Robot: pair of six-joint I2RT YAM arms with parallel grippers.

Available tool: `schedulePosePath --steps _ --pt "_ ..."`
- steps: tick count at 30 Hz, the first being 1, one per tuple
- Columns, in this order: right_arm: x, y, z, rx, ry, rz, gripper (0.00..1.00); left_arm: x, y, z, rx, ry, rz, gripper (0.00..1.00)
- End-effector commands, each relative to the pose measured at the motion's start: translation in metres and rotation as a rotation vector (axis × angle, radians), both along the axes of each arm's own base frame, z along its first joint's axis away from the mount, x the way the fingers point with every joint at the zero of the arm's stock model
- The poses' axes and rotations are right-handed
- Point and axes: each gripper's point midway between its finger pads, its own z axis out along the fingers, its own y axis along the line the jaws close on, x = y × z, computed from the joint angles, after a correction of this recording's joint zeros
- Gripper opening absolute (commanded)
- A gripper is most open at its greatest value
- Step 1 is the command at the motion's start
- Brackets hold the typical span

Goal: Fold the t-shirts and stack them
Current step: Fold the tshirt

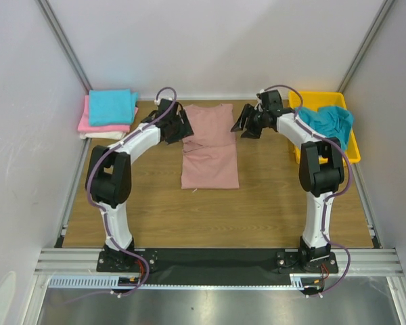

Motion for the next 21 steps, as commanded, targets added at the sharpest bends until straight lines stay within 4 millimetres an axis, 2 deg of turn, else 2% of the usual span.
schedulePosePath --steps 1,2,3,4,5,6,7,8,9,10,11,12,13,14,15,16,17,19,21 --pt "0.017 0.004 0.038 0.024 -0.107 0.025 0.61 0.019 -0.005 0.048 -0.006 -0.128 -0.058 0.73" --pt "0.014 0.008 0.045 0.04 -0.12 0.038 0.61 0.013 -0.008 0.053 -0.024 -0.129 -0.081 0.73" --pt "0.011 0.012 0.046 0.053 -0.131 0.051 0.6 0.01 -0.01 0.074 -0.044 -0.174 -0.091 0.73" --pt "0.007 0.015 0.057 0.07 -0.155 0.061 0.59 0.006 -0.01 0.081 -0.06 -0.184 -0.094 0.74" --pt "0.002 0.028 0.066 0.108 -0.184 0.091 0.59 -0.005 -0.013 0.078 -0.084 -0.17 -0.11 0.74" --pt "-0.008 0.032 0.057 0.119 -0.164 0.105 0.58 -0.009 -0.016 0.085 -0.112 -0.192 -0.116 0.74" --pt "-0.013 0.037 0.065 0.137 -0.183 0.117 0.58 -0.016 -0.017 0.101 -0.154 -0.22 -0.109 0.75" --pt "-0.018 0.044 0.065 0.149 -0.185 0.128 0.58 -0.029 -0.018 0.085 -0.169 -0.184 -0.113 0.75" --pt "-0.022 0.053 0.066 0.16 -0.198 0.142 0.58 -0.033 -0.025 0.089 -0.207 -0.209 -0.133 0.75" --pt "-0.029 0.059 0.058 0.155 -0.183 0.148 0.58 -0.04 -0.029 0.094 -0.238 -0.218 -0.139 0.75" --pt "-0.029 0.06 0.053 0.138 -0.176 0.132 0.58 -0.05 -0.03 0.076 -0.247 -0.185 -0.143 0.75" --pt "-0.034 0.064 0.046 0.138 -0.153 0.125 0.58 -0.053 -0.042 0.08 -0.3 -0.207 -0.181 0.75" --pt "-0.034 0.065 0.041 0.136 -0.142 0.11 0.57 -0.057 -0.047 0.075 -0.323 -0.2 -0.196 0.75" --pt "-0.032 0.066 0.04 0.144 -0.148 0.099 0.57 -0.065 -0.051 0.061 -0.34 -0.178 -0.208 0.75" --pt "-0.03 0.064 0.038 0.158 -0.134 0.067 0.57 -0.063 -0.059 0.065 -0.382 -0.217 -0.232 0.75" --pt "-0.031 0.061 0.028 0.154 -0.121 0.049 0.58 -0.067 -0.06 0.054 -0.386 -0.207 -0.235 0.75" --pt "-0.026 0.061 0.029 0.165 -0.137 0.032 0.58 -0.067 -0.063 0.045 -0.391 -0.193 -0.238 0.75" --pt "-0.026 0.058 0.022 0.198 -0.105 0.001 0.58 -0.064 -0.067 0.041 -0.418 -0.203 -0.238 0.75" --pt "-0.019 0.06 0.025 0.237 -0.135 -0.013 0.58 -0.059 -0.07 0.031 -0.43 -0.201 -0.235 0.75"
